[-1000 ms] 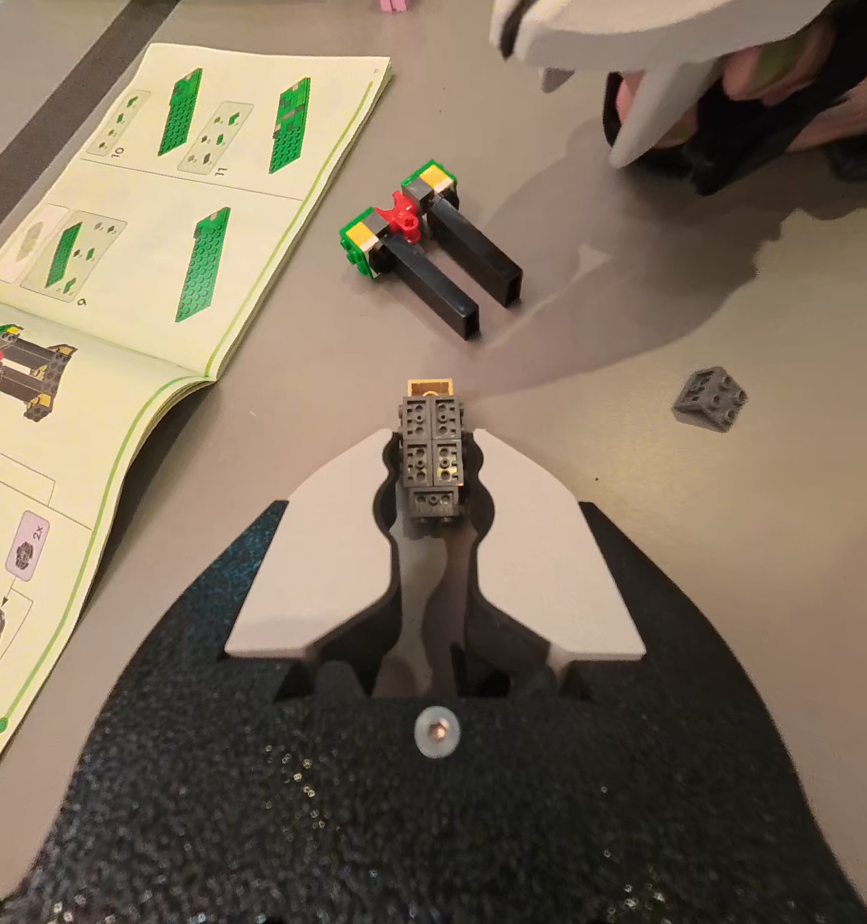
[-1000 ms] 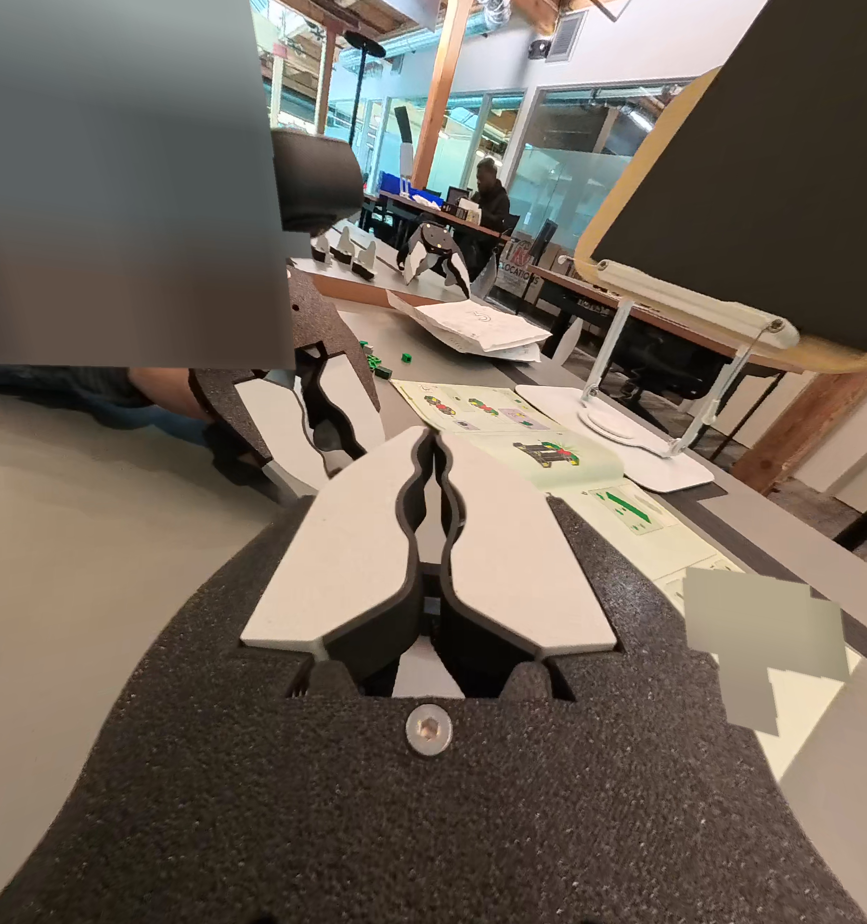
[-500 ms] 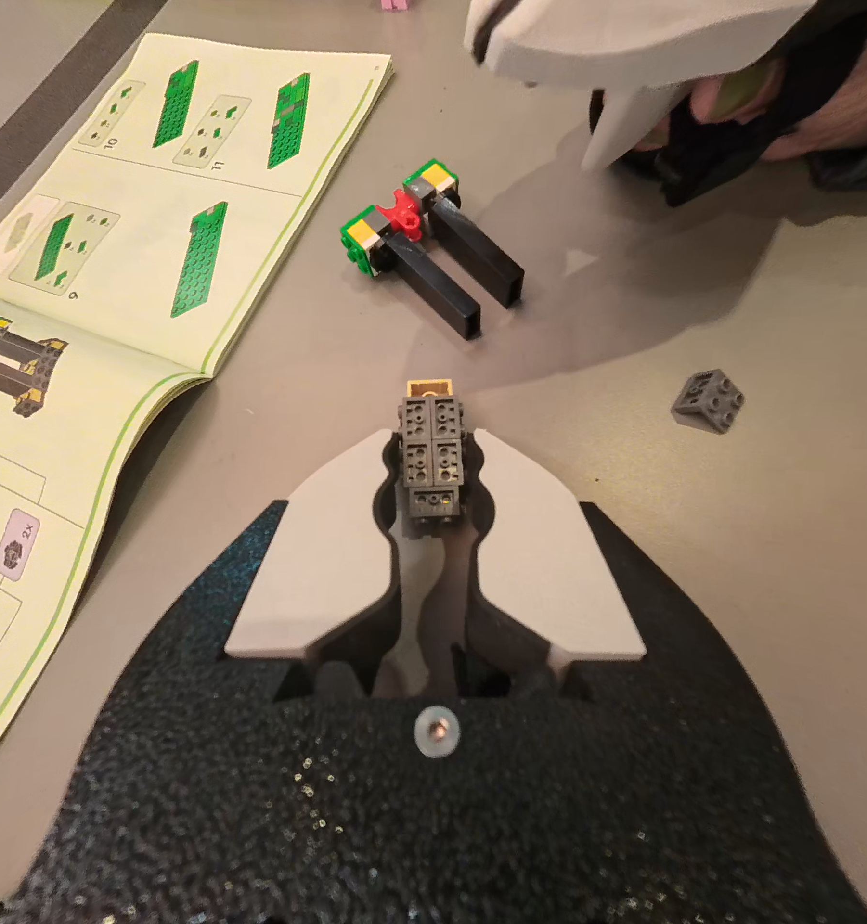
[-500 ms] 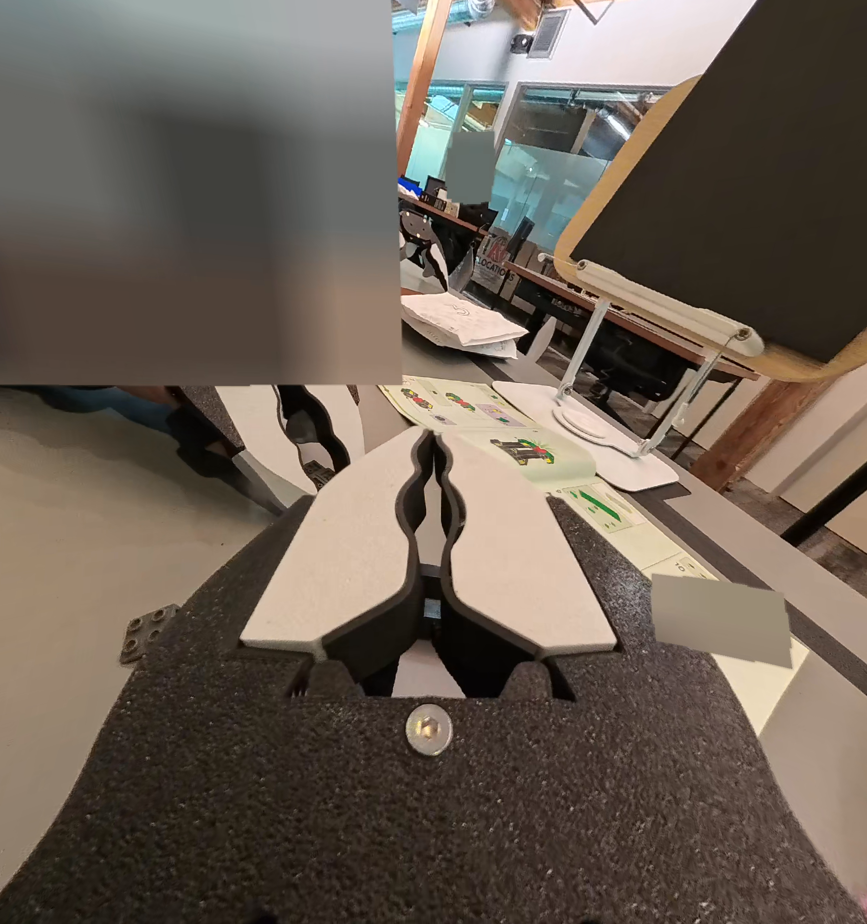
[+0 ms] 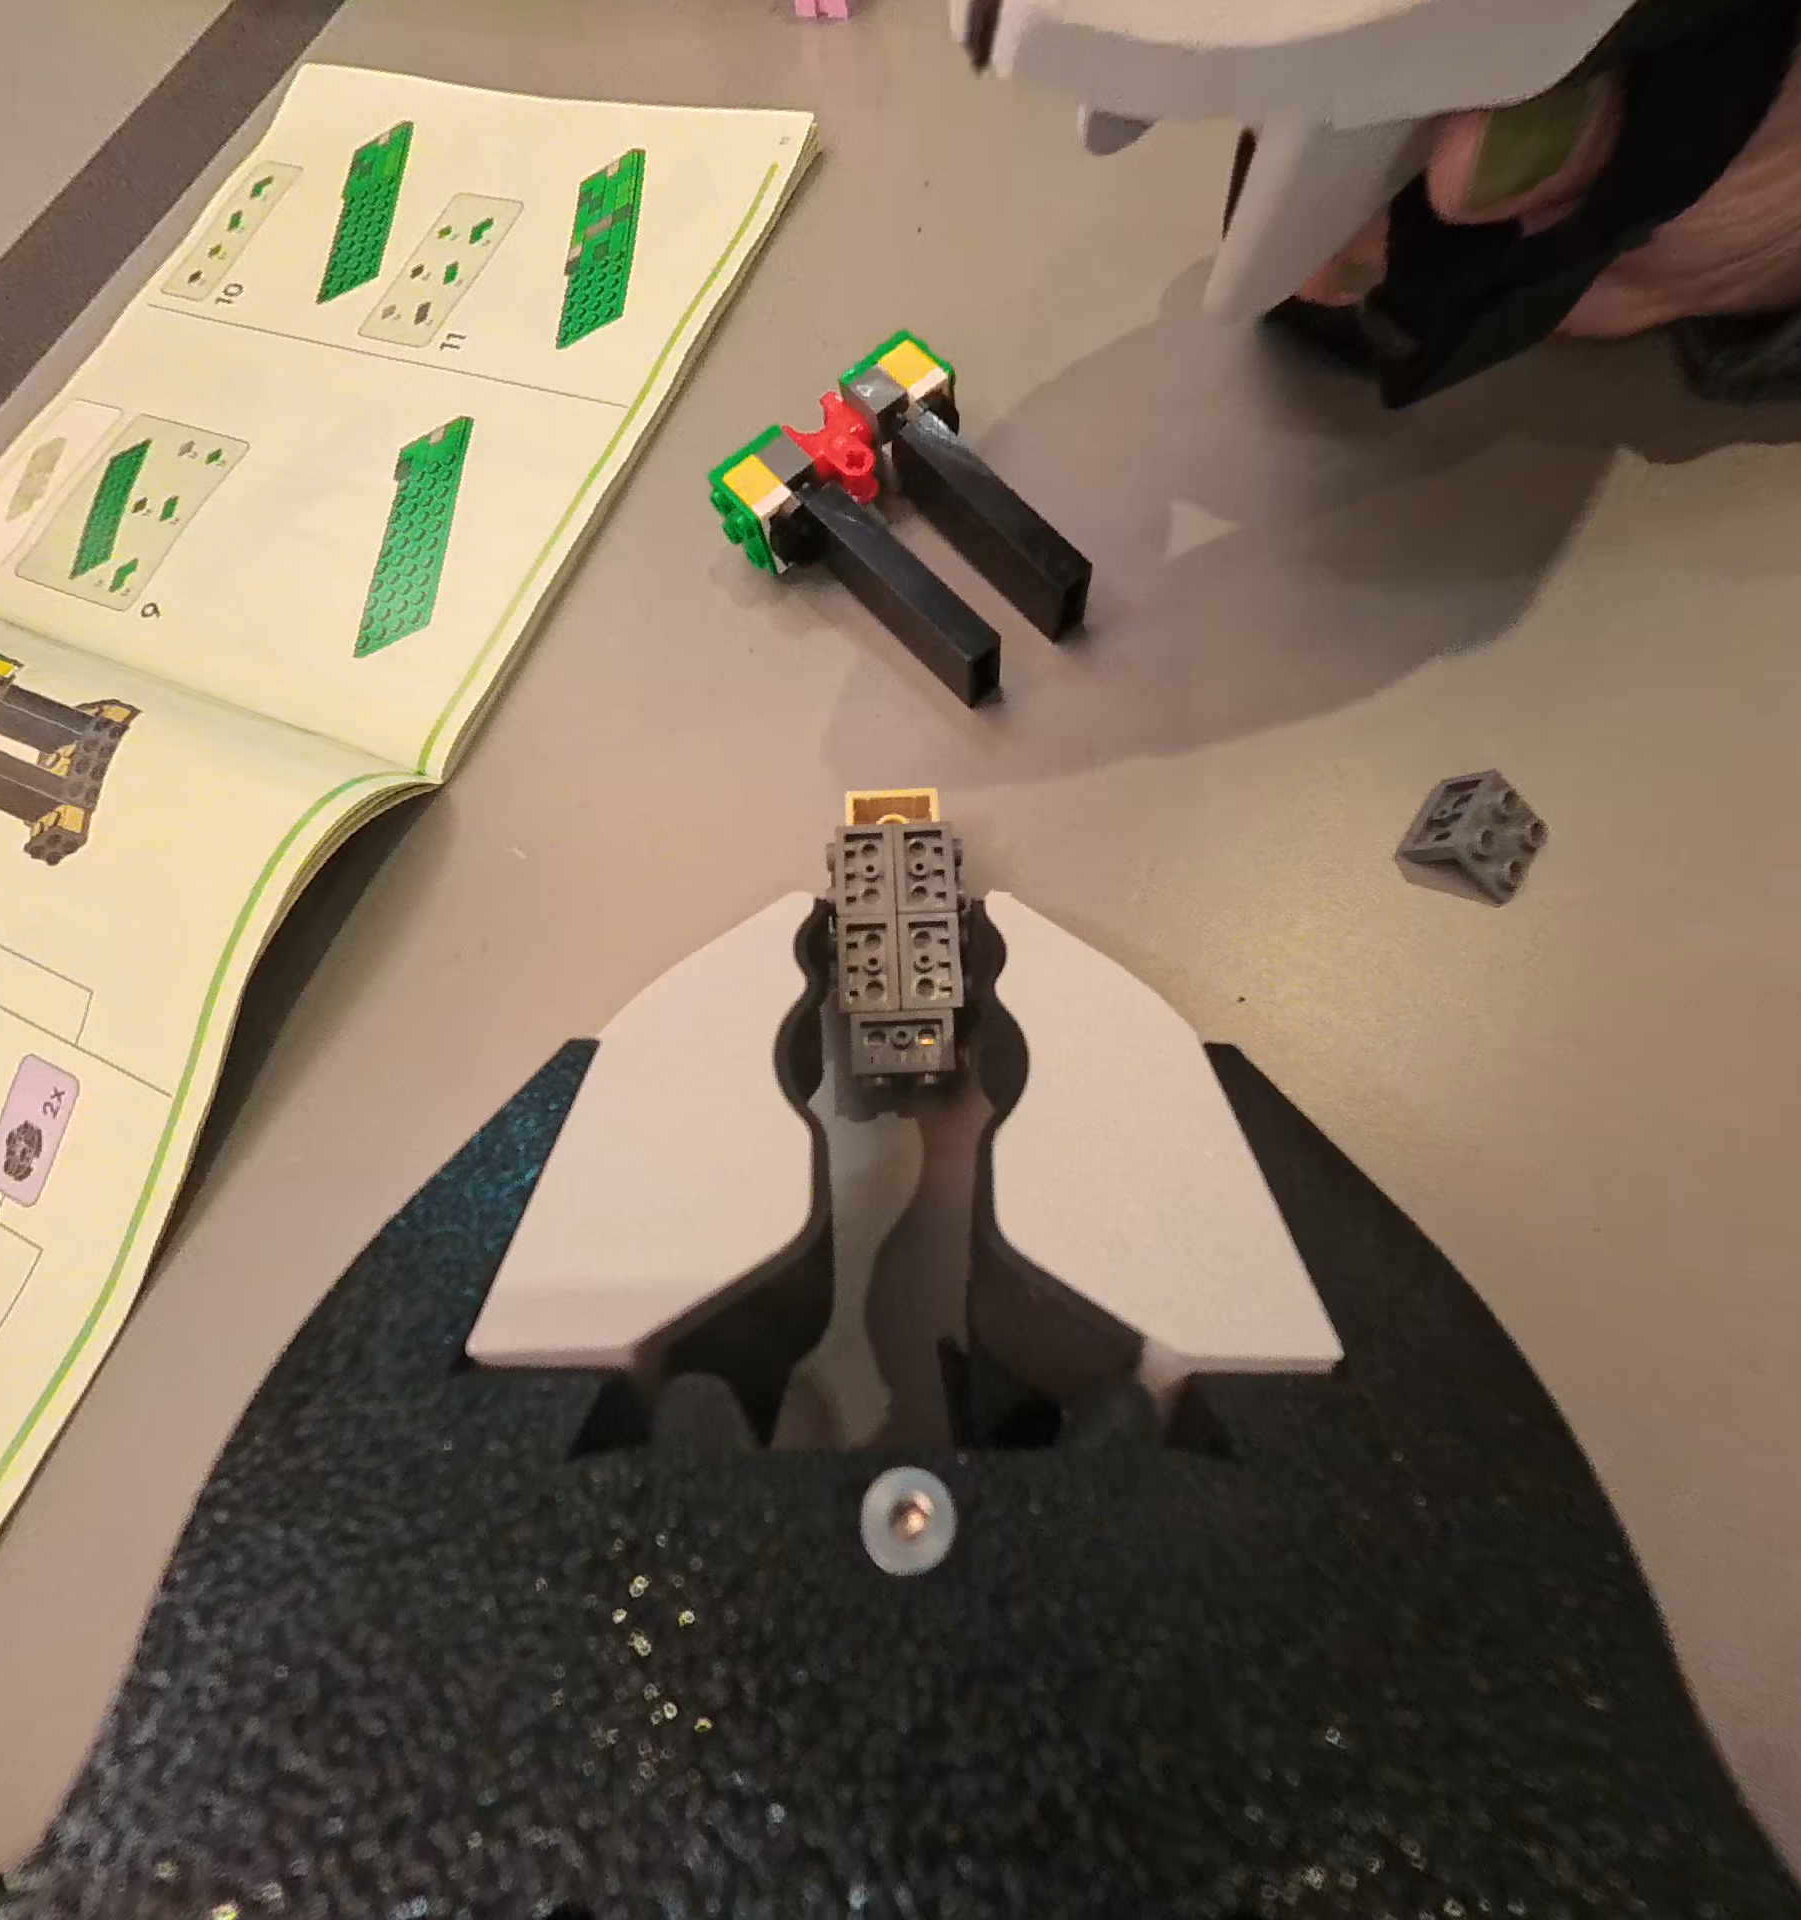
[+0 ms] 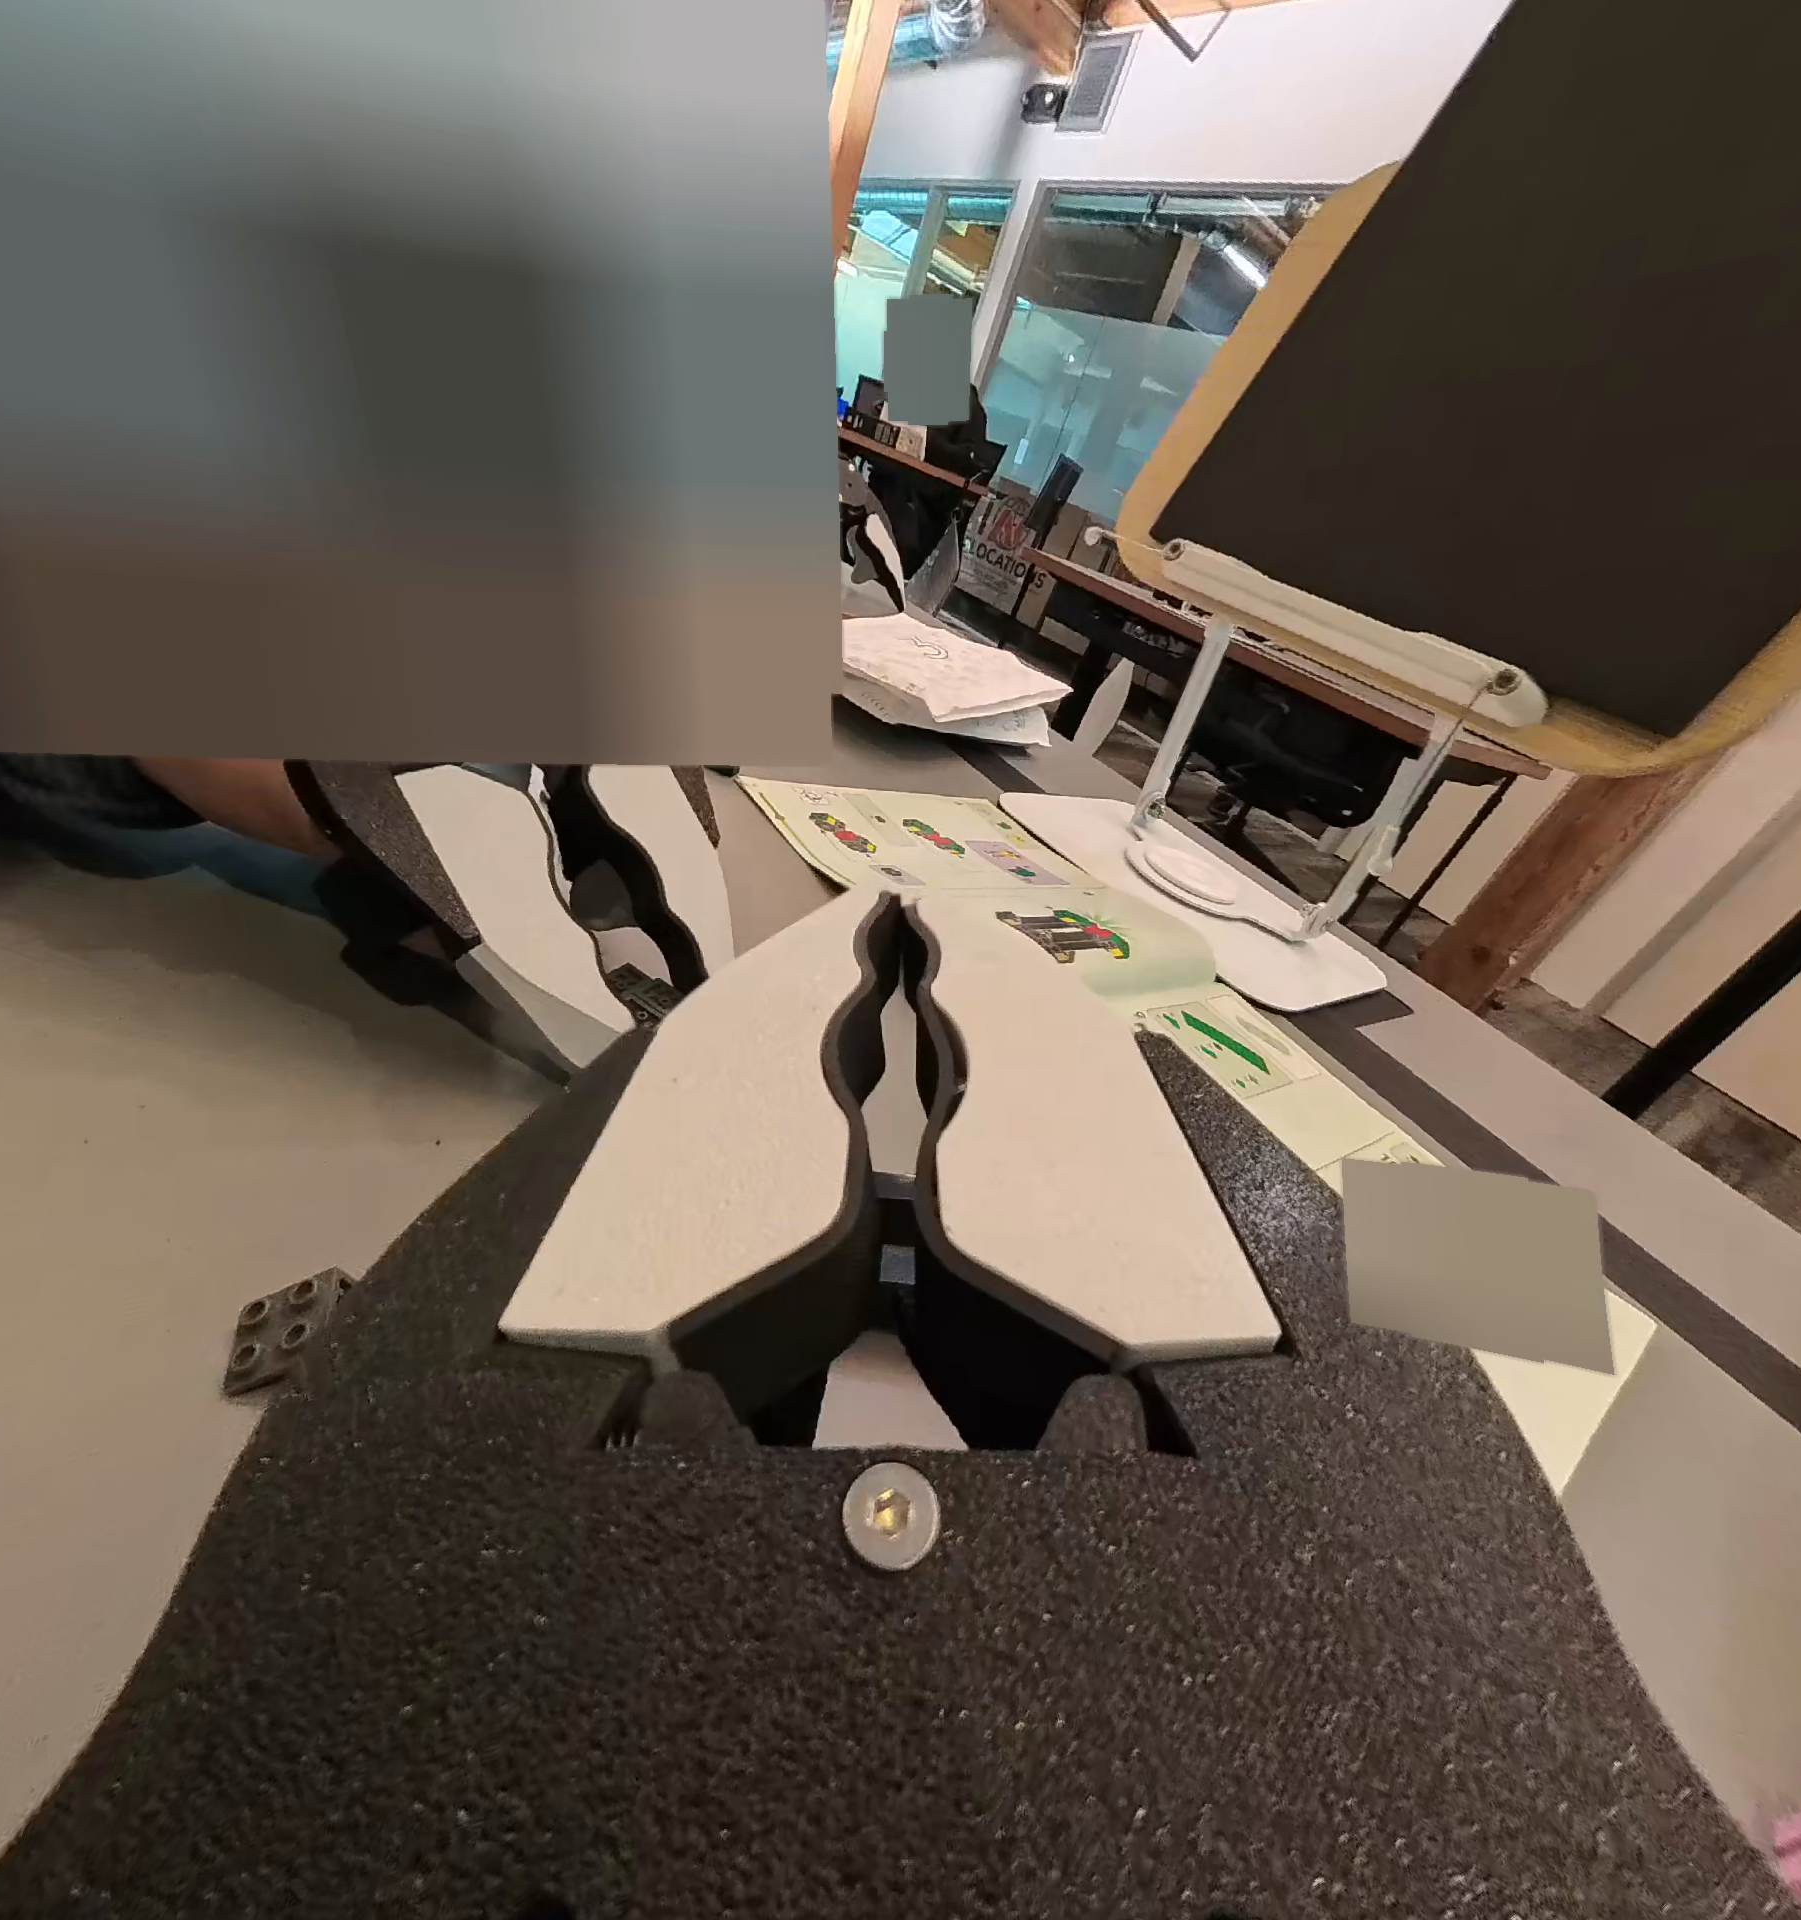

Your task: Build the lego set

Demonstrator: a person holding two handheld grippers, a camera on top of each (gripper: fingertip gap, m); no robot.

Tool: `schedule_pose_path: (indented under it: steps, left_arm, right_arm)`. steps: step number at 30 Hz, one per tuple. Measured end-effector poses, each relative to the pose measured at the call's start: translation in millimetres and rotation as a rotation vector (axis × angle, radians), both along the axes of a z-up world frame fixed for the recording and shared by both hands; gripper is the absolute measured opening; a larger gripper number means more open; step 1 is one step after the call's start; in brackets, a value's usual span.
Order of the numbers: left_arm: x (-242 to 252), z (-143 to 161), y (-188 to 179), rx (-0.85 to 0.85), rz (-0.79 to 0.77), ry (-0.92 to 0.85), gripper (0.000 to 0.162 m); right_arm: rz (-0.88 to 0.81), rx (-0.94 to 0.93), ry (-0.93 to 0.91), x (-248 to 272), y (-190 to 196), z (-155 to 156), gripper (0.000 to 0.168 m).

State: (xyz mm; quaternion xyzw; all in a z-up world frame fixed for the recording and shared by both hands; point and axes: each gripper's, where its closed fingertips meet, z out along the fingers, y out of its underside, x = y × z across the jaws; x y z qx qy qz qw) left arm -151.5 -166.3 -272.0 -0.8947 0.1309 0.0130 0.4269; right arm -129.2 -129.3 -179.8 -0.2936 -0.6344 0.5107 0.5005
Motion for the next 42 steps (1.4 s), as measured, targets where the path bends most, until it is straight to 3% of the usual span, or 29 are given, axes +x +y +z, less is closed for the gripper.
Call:
schedule_pose_path:
  steps: [42]
  left_arm:
    - [-0.1, -0.2, 0.0, -0.005, 0.003, -0.015, 0.025]
  right_arm:
    - [-0.03, 0.177, -0.04, -3.3, -10.2, -15.8, 0.0]
